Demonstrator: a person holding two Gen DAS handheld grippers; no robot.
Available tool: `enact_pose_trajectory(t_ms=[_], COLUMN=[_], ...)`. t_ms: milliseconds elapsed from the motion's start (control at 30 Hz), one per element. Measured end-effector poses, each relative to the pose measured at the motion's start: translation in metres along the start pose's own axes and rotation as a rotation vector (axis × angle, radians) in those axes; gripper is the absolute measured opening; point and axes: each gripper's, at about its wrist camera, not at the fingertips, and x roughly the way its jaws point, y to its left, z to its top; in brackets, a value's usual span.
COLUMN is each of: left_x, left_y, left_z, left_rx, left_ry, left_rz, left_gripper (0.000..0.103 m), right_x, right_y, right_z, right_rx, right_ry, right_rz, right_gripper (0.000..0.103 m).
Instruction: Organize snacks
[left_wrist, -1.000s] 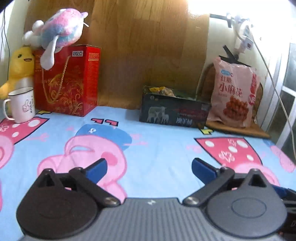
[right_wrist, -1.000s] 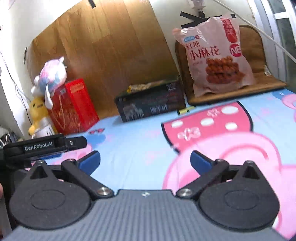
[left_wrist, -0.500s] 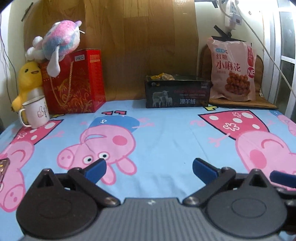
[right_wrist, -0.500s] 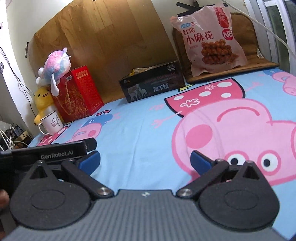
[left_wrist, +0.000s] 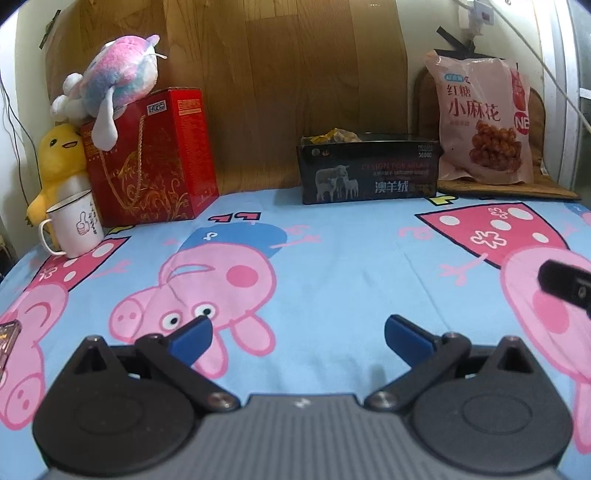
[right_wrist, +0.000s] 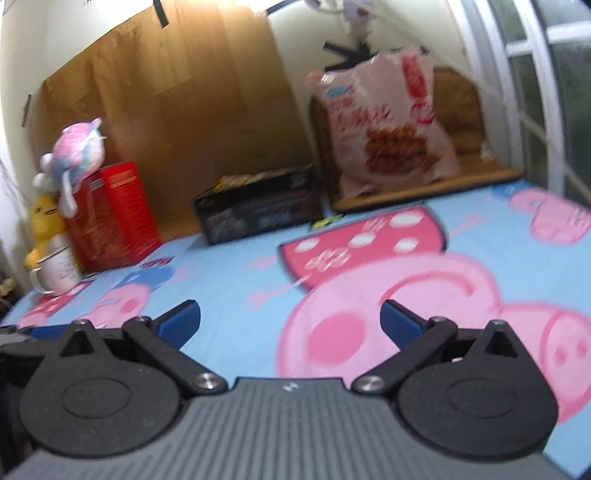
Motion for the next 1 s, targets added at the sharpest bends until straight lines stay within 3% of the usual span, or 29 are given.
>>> enact_pose_trajectory(t_ms=[267,1000], left_x=[0.014,0.005], left_y=[-0.001,0.001], left_z=[-0.002,-0.006], left_rx=[-0.012,-0.032], left_ry=[0.037,-0.010], left_rz=[0.022,0.085], left_gripper=[0.103,0.103], right_x=[0.006,0.005], right_y=[-0.006,-0.012], right_z=[-0.002,-0.002], right_rx=[0.021,0.065], right_ry=[0.030,0.048], right_rz=[0.048,0.088], right_gripper=[0.103,0.103])
